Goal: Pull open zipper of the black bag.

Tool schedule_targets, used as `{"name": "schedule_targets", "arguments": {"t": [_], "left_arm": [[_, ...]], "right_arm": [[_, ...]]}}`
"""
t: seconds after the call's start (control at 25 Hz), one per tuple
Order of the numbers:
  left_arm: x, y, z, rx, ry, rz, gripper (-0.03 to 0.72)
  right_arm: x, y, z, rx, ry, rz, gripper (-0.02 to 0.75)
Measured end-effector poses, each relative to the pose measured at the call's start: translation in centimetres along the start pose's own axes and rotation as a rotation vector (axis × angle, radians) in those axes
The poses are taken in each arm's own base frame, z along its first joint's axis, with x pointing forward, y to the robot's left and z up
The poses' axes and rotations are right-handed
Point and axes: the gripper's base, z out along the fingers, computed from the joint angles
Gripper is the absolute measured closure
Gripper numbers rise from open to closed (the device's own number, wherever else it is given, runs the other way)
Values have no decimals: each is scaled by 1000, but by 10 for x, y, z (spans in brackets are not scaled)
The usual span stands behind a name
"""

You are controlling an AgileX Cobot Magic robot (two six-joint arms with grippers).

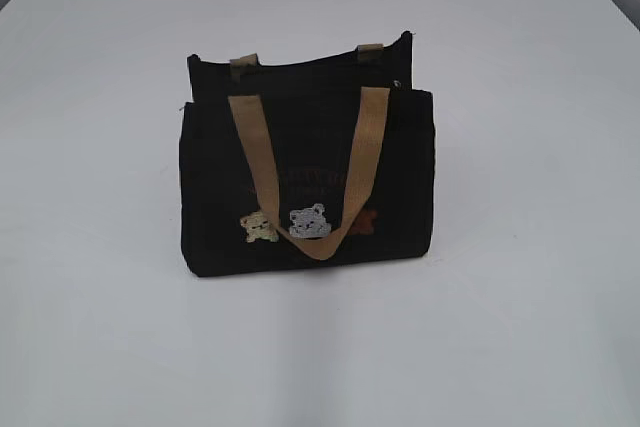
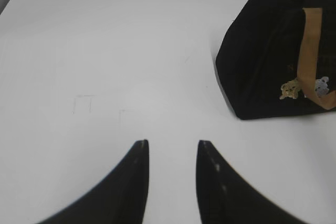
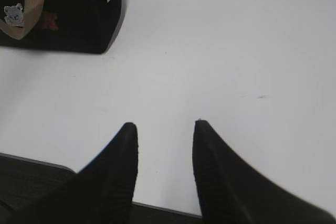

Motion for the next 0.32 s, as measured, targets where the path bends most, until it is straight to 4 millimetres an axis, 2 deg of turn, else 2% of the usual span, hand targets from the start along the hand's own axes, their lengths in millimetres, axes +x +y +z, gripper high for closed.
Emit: {"name": "schedule_targets", "arguments": {"t": [0.32], "left_arm": [[0, 0, 0, 0, 0, 0, 452]], "right_arm": [[0, 0, 0, 0, 0, 0, 452]]}}
